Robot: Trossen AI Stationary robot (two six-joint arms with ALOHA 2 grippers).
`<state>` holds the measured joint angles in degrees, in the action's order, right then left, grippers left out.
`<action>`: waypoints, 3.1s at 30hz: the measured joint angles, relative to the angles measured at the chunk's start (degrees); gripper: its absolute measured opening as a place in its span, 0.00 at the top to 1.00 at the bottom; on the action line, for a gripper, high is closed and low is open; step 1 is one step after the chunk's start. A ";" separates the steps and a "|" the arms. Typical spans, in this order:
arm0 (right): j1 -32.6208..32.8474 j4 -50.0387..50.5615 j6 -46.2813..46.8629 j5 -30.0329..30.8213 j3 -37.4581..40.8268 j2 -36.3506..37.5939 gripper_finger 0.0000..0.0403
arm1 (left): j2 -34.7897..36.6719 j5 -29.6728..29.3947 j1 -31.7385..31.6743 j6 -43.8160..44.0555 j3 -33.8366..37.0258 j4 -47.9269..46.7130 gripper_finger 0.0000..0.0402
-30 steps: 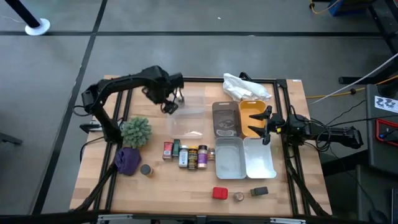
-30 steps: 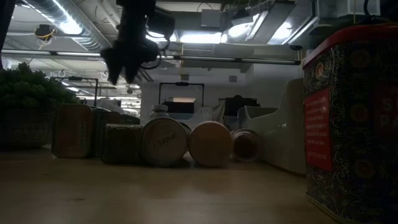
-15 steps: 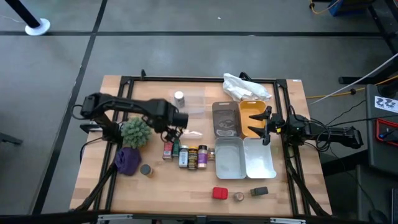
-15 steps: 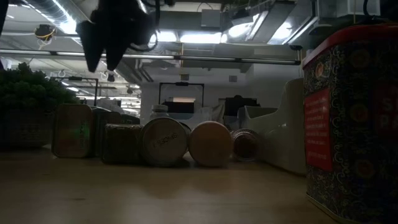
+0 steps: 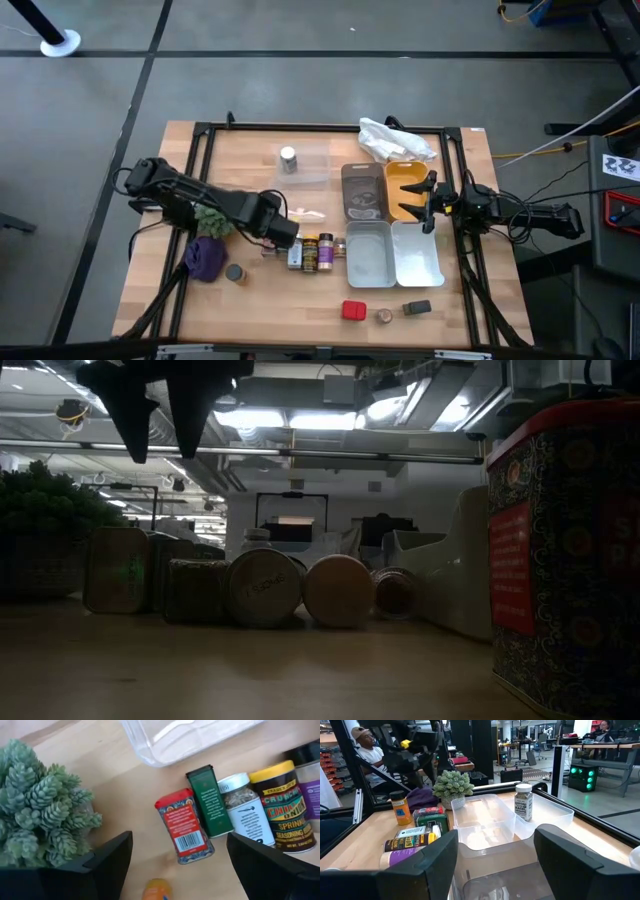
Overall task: Sort spices by type
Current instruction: Put the top red seasoning can into the black transparent bin
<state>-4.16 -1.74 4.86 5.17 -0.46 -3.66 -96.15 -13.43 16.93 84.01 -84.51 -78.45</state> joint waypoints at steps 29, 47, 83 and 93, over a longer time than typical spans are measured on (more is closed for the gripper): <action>0.02 0.09 0.00 -0.26 0.01 0.00 0.36 | -0.95 1.05 2.97 7.32 18.26 18.38 0.23; 0.02 0.09 0.00 -0.28 0.01 0.00 0.36 | -0.93 5.47 2.95 7.10 25.90 26.85 0.34; 0.00 -7.54 16.25 -13.35 -1.56 -0.09 0.36 | 20.72 3.58 0.10 -19.08 25.81 42.09 0.58; 0.00 -8.32 18.32 -13.36 -9.66 -11.03 0.36 | 17.97 7.24 -5.60 -33.74 25.81 57.19 0.58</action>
<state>-4.16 -10.06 23.18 -8.19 -10.12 -14.69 -78.18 -6.19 11.32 50.28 -58.70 -21.26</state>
